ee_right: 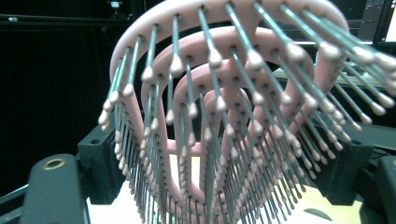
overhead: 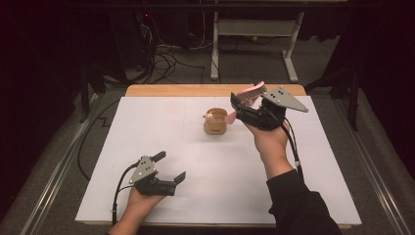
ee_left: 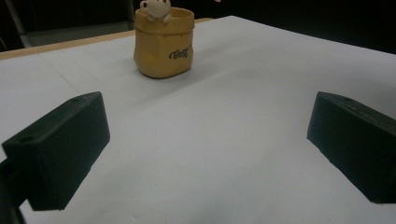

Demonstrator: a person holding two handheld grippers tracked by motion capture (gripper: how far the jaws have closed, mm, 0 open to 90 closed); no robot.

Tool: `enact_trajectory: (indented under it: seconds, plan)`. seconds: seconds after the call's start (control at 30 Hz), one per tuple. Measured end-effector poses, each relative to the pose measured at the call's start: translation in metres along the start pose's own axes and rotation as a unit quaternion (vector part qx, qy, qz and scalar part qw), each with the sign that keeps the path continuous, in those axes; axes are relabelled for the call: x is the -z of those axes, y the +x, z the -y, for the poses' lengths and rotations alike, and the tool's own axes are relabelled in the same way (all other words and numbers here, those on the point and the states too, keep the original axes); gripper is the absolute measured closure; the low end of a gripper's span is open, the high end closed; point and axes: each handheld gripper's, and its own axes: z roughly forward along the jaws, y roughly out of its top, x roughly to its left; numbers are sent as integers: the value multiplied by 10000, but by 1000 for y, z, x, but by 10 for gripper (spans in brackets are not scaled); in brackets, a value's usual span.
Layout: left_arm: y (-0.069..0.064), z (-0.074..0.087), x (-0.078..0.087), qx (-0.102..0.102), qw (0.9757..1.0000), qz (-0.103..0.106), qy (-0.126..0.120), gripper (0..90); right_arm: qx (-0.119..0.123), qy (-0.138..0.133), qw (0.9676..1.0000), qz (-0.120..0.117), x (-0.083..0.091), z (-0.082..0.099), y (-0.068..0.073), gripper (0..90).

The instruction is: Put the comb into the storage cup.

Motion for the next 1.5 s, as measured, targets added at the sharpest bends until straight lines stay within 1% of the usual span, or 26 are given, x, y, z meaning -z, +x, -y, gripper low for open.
enact_trajectory:
  seconds: [0.27,0.47,0.57,0.77,1.07,1.17,1.5]
  plan:
    - [0,0,0,-1,10000,3,-12,0,-65,1,10000,36,-18,-3,-2,204]
    - [0,0,0,-13,10000,15,-9,0,-61,4,9999,80,-29,-4,-3,204]
    - [0,0,0,-16,10000,7,-19,0,-44,47,9999,91,-34,-4,-2,204]
    - [0,-1,2,-3,10000,-3,-44,0,-90,86,9999,96,-45,1,-1,204]
    - [1,-1,2,21,10000,3,-60,0,-187,244,9995,68,-63,11,1,204]
    - [1,-1,2,30,10000,5,-64,0,-267,257,9993,60,-66,13,0,204]
    - [0,-1,2,36,10000,13,-87,0,-315,372,9988,70,-75,20,2,204]
